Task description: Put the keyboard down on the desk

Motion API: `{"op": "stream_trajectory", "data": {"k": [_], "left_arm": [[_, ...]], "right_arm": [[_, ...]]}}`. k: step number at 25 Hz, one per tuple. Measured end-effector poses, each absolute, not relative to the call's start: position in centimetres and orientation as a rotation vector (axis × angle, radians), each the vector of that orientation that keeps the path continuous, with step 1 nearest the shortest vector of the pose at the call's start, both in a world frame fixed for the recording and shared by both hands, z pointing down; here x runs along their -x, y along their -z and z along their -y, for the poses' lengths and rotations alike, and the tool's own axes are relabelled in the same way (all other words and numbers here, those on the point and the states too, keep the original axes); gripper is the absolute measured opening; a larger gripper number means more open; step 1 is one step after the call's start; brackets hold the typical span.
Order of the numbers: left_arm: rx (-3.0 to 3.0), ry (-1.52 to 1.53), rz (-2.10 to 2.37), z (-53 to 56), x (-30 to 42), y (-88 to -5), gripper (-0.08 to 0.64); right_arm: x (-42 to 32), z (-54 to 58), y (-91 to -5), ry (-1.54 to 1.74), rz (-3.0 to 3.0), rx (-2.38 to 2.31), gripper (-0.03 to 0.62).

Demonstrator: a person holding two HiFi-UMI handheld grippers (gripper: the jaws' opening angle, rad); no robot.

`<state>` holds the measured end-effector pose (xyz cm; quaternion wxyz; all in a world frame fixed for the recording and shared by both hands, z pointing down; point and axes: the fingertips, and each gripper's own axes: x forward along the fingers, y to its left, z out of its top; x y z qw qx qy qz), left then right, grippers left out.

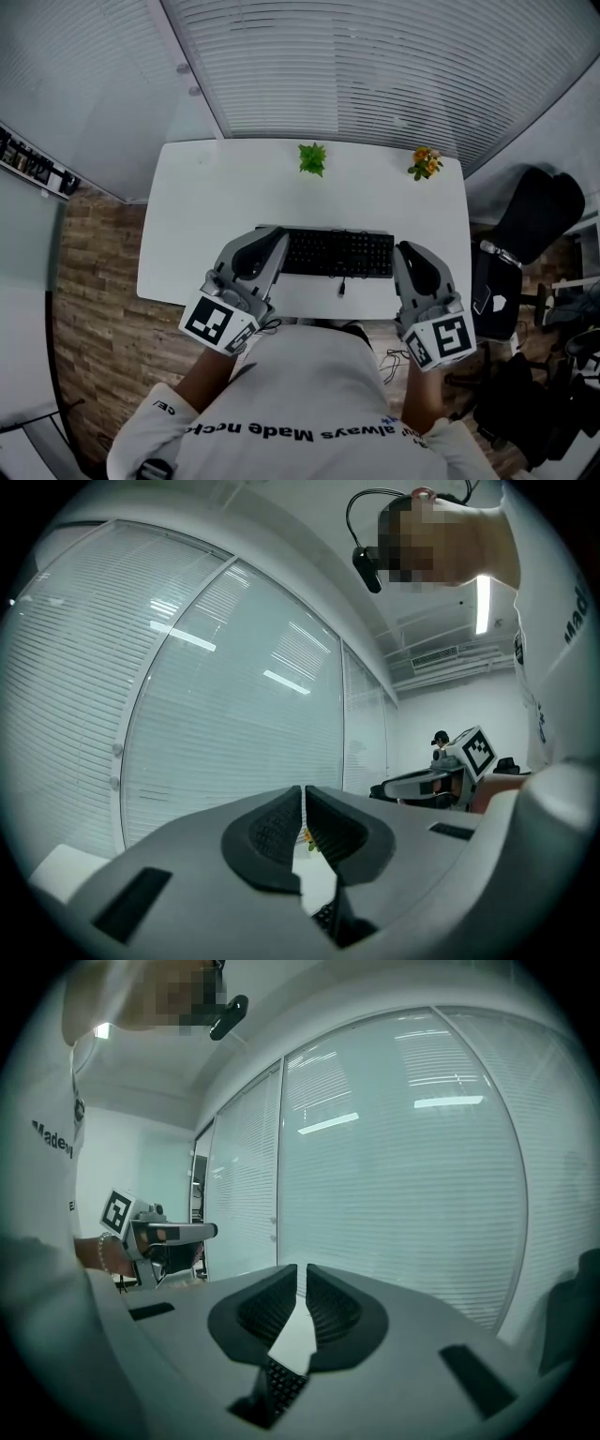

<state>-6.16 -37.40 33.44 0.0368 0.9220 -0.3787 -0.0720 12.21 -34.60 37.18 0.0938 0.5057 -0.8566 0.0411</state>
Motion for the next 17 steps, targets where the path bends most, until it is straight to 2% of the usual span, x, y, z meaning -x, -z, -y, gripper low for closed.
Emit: {"op": "stream_trajectory", "data": {"k": [17], "left_arm": [[-2.821,0.207,1.142,36.5,6.4,-33.7,0.032]], "right_arm": [[-10.7,33.6,-37.4,-0.122,2.553,-1.468,0.040]]}}
